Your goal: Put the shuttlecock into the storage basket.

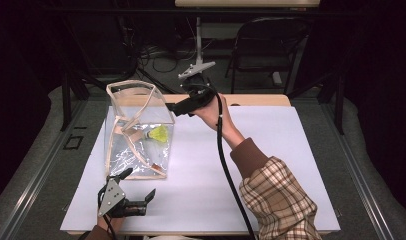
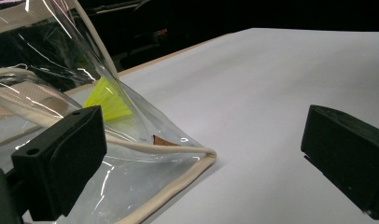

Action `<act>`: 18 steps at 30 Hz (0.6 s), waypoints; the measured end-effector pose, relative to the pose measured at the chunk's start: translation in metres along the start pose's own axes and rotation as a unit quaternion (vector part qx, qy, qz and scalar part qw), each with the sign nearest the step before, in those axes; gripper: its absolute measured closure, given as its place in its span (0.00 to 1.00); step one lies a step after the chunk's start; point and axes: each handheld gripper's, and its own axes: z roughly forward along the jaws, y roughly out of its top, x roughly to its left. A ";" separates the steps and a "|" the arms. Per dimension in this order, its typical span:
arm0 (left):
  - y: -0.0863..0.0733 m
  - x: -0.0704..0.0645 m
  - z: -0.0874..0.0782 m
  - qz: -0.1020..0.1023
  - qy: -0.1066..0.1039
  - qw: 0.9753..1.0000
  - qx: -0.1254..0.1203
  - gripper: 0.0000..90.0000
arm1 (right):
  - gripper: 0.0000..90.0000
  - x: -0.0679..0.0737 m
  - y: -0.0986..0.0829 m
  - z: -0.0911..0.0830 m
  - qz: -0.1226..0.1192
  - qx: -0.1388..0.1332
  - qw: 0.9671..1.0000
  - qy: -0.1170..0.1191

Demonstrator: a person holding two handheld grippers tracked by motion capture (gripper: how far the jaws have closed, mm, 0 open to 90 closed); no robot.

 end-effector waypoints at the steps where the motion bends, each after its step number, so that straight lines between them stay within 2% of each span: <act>1: 0.000 0.000 0.000 0.000 0.000 1.000 0.000 0.00 | 0.01 -0.001 -0.001 -0.002 0.000 0.001 1.000 0.000; 18: 0.000 0.000 0.000 0.000 0.000 1.000 0.000 0.00 | 0.00 -0.014 -0.033 -0.035 0.006 -0.013 1.000 -0.022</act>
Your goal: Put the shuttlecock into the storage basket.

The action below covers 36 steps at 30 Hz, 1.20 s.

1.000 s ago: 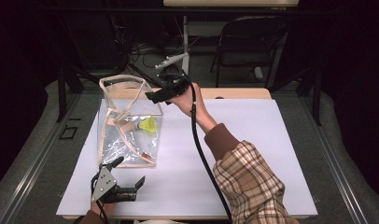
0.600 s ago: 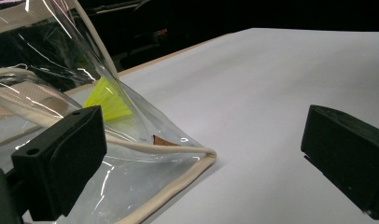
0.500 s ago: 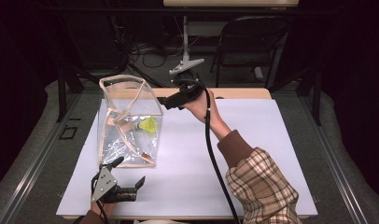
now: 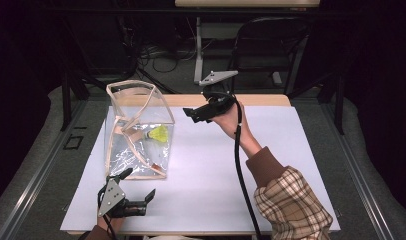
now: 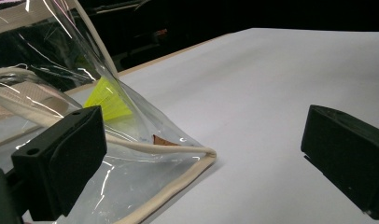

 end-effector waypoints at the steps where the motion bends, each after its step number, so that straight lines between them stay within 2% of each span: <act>1: 0.000 0.000 0.000 0.001 0.000 1.000 0.000 0.00 | 0.00 -0.001 -0.002 -0.002 0.002 -0.001 1.000 -0.001; 13: 0.000 0.000 0.000 0.001 0.001 1.000 0.000 0.00 | 0.00 -0.011 -0.028 -0.025 0.013 -0.013 1.000 -0.022; 36: 0.000 0.000 0.000 0.000 0.002 1.000 0.000 0.00 | 0.00 -0.015 -0.064 -0.058 0.012 -0.036 0.998 -0.052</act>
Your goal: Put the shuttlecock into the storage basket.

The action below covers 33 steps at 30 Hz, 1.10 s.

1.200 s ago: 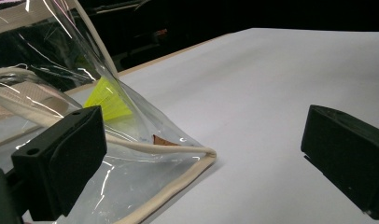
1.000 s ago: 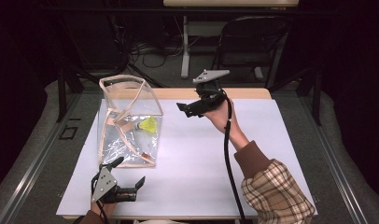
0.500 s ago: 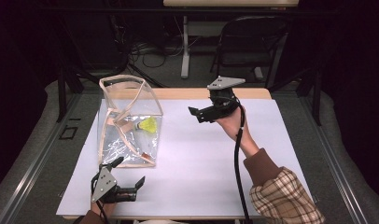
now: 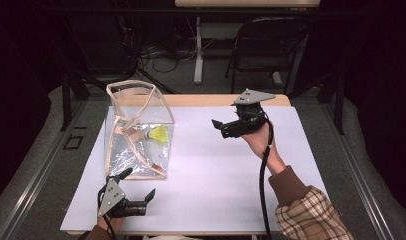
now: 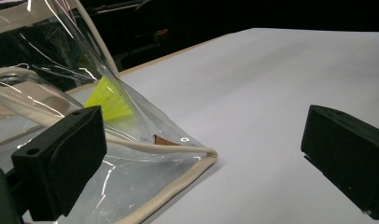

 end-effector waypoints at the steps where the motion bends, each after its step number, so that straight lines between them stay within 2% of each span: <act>1: 0.000 0.000 0.000 0.000 0.000 1.000 -0.001 0.00 | 0.00 0.000 -0.002 -0.002 0.000 0.000 1.000 -0.001; 24: 0.000 0.000 0.000 0.000 0.001 1.000 0.000 0.00 | 0.00 0.000 -0.051 -0.033 0.013 -0.015 1.000 -0.023; 33: 0.000 0.000 0.000 0.000 0.001 1.000 0.001 0.00 | 0.00 0.006 -0.069 -0.041 0.012 -0.017 0.999 -0.025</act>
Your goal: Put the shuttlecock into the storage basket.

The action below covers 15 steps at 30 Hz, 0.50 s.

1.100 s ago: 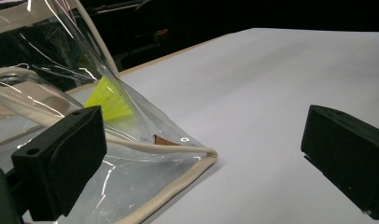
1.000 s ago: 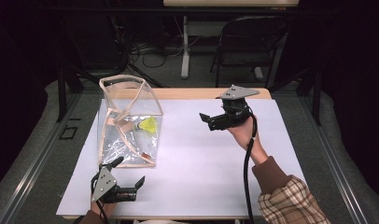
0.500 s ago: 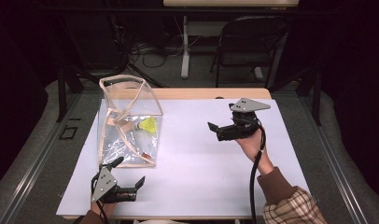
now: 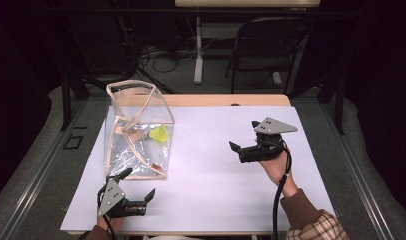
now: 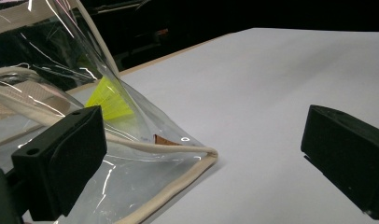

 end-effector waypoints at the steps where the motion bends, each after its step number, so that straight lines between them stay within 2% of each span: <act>1: 0.000 0.000 0.000 0.000 0.000 1.000 -0.001 0.00 | 0.00 0.000 -0.002 -0.001 0.000 -0.001 1.000 -0.001; 15: 0.000 0.000 0.000 -0.001 0.001 1.000 -0.001 0.00 | 0.00 0.005 -0.027 -0.022 0.002 -0.012 1.000 -0.003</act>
